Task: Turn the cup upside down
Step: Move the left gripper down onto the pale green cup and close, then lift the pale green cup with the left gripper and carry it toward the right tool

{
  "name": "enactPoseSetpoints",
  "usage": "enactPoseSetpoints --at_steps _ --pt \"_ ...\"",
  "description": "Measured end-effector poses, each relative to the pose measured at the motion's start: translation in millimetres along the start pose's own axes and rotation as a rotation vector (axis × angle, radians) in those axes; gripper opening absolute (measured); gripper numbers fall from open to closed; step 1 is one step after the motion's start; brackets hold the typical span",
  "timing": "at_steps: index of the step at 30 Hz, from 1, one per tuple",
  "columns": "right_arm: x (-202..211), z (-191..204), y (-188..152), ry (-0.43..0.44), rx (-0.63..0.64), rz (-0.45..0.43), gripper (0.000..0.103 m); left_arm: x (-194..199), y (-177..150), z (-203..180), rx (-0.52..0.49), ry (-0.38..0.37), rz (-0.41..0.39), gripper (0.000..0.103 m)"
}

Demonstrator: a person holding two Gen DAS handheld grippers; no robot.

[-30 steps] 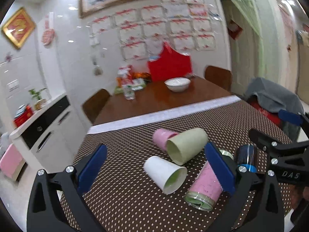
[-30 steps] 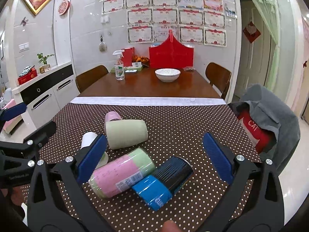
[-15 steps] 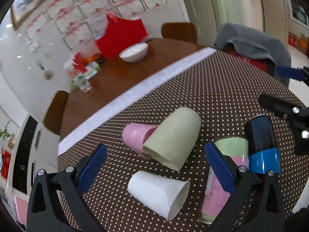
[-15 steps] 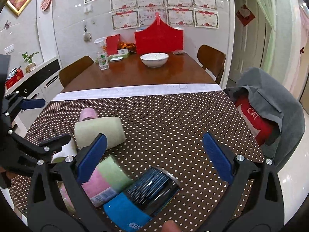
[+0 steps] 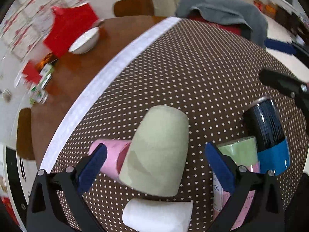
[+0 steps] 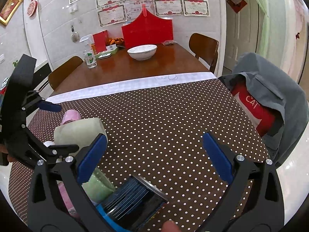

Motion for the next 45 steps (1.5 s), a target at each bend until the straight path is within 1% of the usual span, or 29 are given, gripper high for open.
enactPoseSetpoints --at_steps 3,8,10,12,14,16,18,20,23,27,28,29,31,36,40,45 --pt "-2.3 -3.7 -1.0 -0.002 -0.006 0.003 0.097 -9.9 2.6 -4.9 -0.047 -0.034 0.026 0.099" --pt "-4.8 -9.1 -1.4 -0.006 -0.018 0.005 0.097 -27.6 1.4 -9.8 -0.099 -0.141 0.083 0.099" --pt "-5.9 -10.7 -1.8 -0.007 -0.023 0.008 0.097 -35.0 0.7 -8.8 -0.105 -0.153 0.106 0.098" --pt "-6.5 -10.1 -1.8 -0.008 -0.024 0.010 0.097 -42.9 0.8 -7.2 -0.111 -0.156 0.127 0.093" --pt "-6.9 -10.7 -2.1 -0.011 -0.025 0.011 0.097 -46.4 1.4 -4.0 -0.109 -0.155 0.140 0.083" --pt "-7.4 -11.2 -2.8 -0.012 -0.028 0.013 0.097 -49.6 3.6 1.0 -0.093 -0.162 0.149 0.076" --pt "-8.0 -11.0 -3.1 -0.012 -0.031 0.013 0.097 -50.7 5.1 4.1 -0.072 -0.175 0.152 0.076" --pt "-7.9 -10.8 -3.5 -0.011 -0.033 0.014 0.097 -50.4 5.9 3.8 -0.080 -0.174 0.154 0.076" --pt "-7.6 -9.8 -3.8 -0.010 -0.034 0.014 0.097 -57.4 5.7 2.1 -0.094 -0.147 0.157 0.076" --pt "-4.6 -6.3 -5.3 -0.007 -0.032 0.015 0.097 -73.4 -0.9 -7.3 -0.144 -0.072 0.198 0.076" --pt "-3.1 -6.2 -5.1 -0.008 -0.032 0.013 0.097 -75.4 -2.3 -7.6 -0.147 -0.065 0.203 0.076" --pt "-2.2 -5.2 -5.3 -0.010 -0.032 0.012 0.097 -75.3 -3.3 -7.2 -0.137 -0.065 0.197 0.076" --pt "0.6 -6.2 -4.6 -0.013 -0.033 0.008 0.097 -72.6 -3.8 -3.2 -0.094 -0.094 0.186 0.076" --pt "7.1 -10.9 -2.2 -0.025 -0.042 -0.002 0.097 -62.4 -9.2 2.7 -0.042 -0.092 0.155 0.076" --pt "11.3 -11.0 -1.3 -0.028 -0.046 -0.003 0.097 -44.3 -11.6 6.2 0.013 -0.071 0.109 0.076" --pt "19.8 -10.4 2.0 -0.029 -0.048 -0.015 0.097 -19.9 -9.5 6.0 0.053 -0.042 0.053 0.076"
Point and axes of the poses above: each gripper's, at about its wrist camera, not at the fingertips, and x roughly against the way its jaws point, z to its left, y to its top, the point moved 1 cm from there along -x, roughly the way its jaws point, and after that the axes turned 12 degrees about -z, right-handed, at the moved point
